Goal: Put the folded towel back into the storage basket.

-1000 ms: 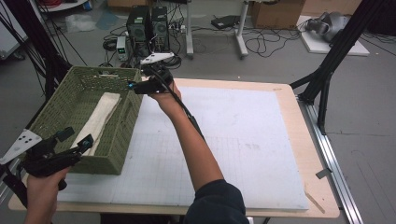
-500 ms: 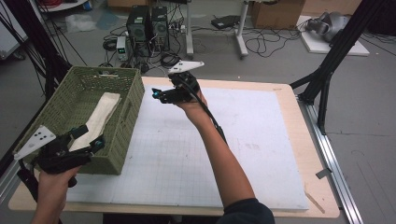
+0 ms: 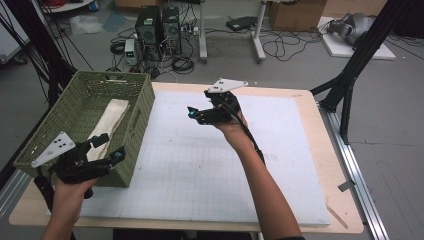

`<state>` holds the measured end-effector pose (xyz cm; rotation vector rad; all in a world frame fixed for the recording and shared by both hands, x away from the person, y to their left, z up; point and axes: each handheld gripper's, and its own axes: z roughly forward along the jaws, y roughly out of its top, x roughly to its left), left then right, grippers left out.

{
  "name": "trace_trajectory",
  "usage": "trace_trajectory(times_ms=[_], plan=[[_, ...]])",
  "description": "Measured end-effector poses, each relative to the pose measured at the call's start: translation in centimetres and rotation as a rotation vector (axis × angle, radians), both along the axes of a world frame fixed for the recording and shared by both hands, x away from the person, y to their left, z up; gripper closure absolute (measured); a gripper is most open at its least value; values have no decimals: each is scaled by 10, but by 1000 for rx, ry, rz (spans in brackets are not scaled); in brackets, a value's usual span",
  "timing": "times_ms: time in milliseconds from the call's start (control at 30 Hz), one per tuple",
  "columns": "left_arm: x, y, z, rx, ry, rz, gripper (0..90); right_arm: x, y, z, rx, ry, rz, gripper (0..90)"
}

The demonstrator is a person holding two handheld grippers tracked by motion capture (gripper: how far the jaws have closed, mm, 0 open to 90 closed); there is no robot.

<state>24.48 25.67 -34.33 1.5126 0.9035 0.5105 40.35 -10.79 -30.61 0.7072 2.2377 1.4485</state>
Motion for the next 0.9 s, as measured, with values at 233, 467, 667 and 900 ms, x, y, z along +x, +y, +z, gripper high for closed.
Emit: trace_trajectory(times_ms=[233,467,667,900], plan=[[4,-13,-1,16,0,-40,197,-23,-37,-9,1,-12,-45,183],[9,-28,-1,30,-6,-78,197,-37,-65,-17,10,-7,-91,183],[14,-39,-2,40,-12,-107,197,-56,-95,-26,17,-17,-160,183],[21,-53,-7,40,1,-159,200,-75,-120,-42,6,-12,-215,183]])
